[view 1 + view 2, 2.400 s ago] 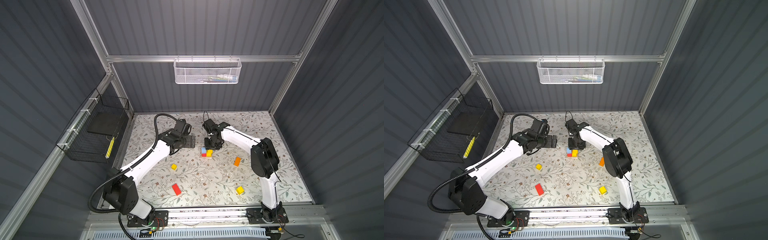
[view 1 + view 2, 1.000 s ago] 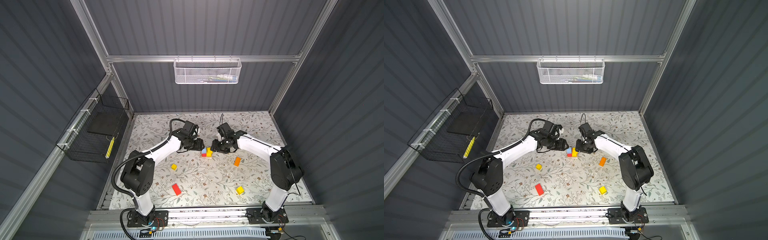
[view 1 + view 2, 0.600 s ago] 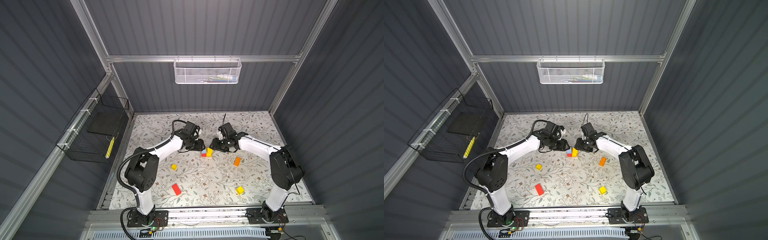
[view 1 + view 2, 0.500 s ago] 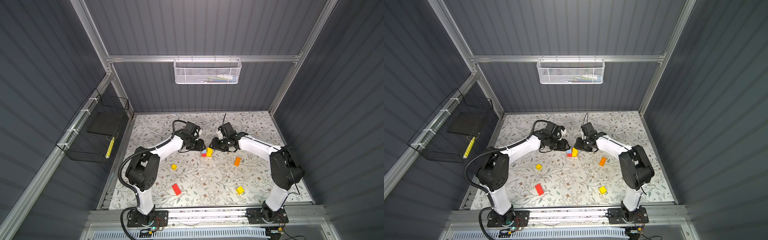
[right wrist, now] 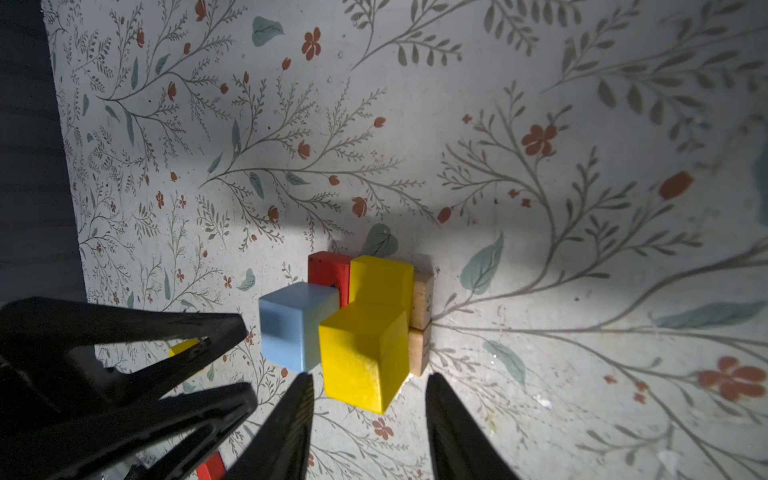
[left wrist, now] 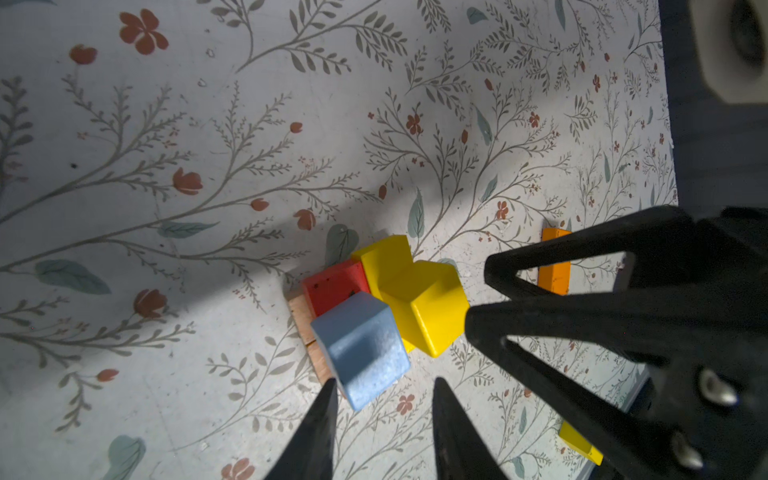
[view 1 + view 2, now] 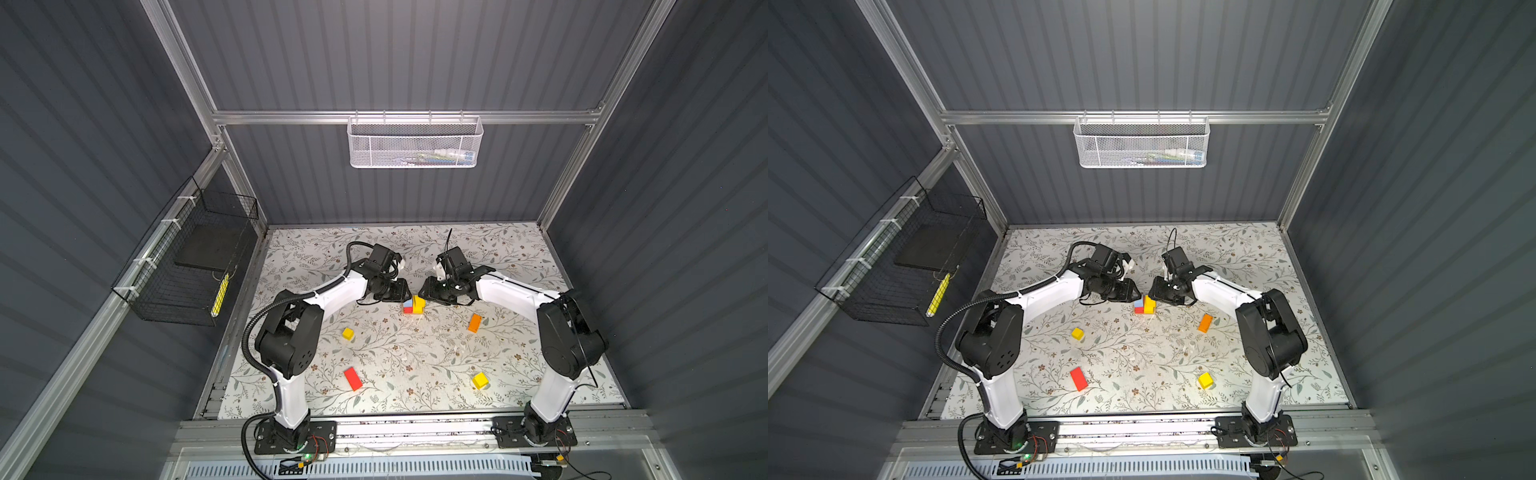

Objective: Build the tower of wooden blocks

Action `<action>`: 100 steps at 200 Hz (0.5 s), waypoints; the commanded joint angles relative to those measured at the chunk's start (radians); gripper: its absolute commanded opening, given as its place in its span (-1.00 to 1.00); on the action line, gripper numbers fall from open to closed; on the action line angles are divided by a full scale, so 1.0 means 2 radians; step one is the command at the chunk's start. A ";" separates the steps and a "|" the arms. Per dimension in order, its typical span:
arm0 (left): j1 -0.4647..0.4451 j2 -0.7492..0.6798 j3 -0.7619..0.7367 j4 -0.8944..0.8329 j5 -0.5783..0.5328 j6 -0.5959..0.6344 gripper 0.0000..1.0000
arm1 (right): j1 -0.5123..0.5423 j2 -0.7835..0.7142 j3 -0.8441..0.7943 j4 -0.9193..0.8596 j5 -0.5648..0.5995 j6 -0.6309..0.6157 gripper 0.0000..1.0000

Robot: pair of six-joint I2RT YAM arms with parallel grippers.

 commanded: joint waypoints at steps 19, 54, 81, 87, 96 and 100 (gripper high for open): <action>0.006 0.009 0.006 0.002 0.014 -0.004 -0.29 | -0.002 0.013 -0.002 0.002 -0.005 0.009 -0.09; 0.008 0.015 0.009 -0.002 0.013 -0.003 -0.33 | -0.002 0.017 0.000 0.004 -0.007 0.011 -0.10; 0.009 0.014 0.010 -0.005 0.012 -0.001 -0.33 | -0.002 0.019 0.001 0.005 -0.008 0.011 -0.11; 0.010 0.015 0.012 -0.006 0.012 -0.001 -0.33 | -0.002 0.019 0.002 0.005 -0.008 0.013 -0.11; 0.010 0.017 0.013 -0.008 0.012 -0.001 -0.33 | -0.002 0.020 0.002 0.006 -0.009 0.012 -0.12; 0.010 0.018 0.014 -0.009 0.012 -0.001 -0.33 | -0.002 0.020 0.003 0.005 -0.010 0.013 -0.12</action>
